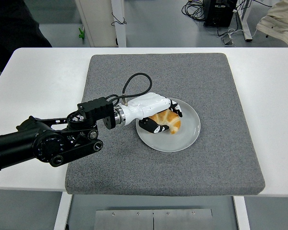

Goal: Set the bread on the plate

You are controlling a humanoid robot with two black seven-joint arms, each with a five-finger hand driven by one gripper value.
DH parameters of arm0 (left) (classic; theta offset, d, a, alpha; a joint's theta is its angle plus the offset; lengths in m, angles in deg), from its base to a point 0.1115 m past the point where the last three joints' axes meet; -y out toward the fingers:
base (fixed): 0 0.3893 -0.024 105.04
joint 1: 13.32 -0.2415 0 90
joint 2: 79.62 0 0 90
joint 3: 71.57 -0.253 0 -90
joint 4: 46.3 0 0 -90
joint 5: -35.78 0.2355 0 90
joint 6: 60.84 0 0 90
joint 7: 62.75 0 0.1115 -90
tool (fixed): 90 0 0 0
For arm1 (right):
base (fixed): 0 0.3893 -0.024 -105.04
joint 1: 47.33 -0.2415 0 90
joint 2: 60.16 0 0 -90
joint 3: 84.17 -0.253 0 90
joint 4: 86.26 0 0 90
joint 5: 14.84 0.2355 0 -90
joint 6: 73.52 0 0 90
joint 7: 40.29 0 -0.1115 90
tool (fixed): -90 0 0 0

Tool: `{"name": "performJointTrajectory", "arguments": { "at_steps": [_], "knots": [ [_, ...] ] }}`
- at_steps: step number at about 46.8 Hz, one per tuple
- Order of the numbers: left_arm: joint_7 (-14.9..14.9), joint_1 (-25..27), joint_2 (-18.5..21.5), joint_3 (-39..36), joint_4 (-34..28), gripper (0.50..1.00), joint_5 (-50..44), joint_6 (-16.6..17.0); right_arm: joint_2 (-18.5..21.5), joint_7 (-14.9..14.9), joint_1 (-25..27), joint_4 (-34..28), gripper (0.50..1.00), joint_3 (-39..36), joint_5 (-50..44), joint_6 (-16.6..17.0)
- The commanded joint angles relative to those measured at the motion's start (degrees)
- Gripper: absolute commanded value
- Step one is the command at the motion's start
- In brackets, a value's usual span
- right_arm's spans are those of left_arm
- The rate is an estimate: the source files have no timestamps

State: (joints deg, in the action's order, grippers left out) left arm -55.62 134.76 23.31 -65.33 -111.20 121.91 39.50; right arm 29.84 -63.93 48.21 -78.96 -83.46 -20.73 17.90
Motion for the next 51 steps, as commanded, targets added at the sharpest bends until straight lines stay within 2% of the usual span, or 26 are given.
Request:
{"name": "performJointTrajectory", "arguments": {
  "at_steps": [1, 14, 42, 48, 51],
  "knots": [
    [-0.01, -0.15, -0.19, 0.0, 0.39, 0.598, 0.0, 0.12, 0.0, 0.0, 0.0, 0.0, 1.0, 0.0, 0.0, -0.01],
    [0.43, -0.68, -0.55, 0.0, 0.74, 0.598, -0.53, 1.27, 0.0, 0.0, 0.0, 0.0, 1.0, 0.0, 0.0, -0.01],
    [0.69, -1.21, -1.78, -0.09, 1.89, 0.608, -0.88, 1.35, 0.0, 0.0, 0.0, 0.0, 1.0, 0.0, 0.0, -0.01],
    [0.69, -1.3, -2.04, 0.0, 2.06, 0.652, -0.88, 1.35, 0.0, 0.0, 0.0, 0.0, 1.0, 0.0, 0.0, -0.01],
    [0.69, -1.3, -2.3, 0.0, 2.06, 0.716, -1.15, 1.35, 0.0, 0.0, 0.0, 0.0, 1.0, 0.0, 0.0, 0.07]
  ]
}}
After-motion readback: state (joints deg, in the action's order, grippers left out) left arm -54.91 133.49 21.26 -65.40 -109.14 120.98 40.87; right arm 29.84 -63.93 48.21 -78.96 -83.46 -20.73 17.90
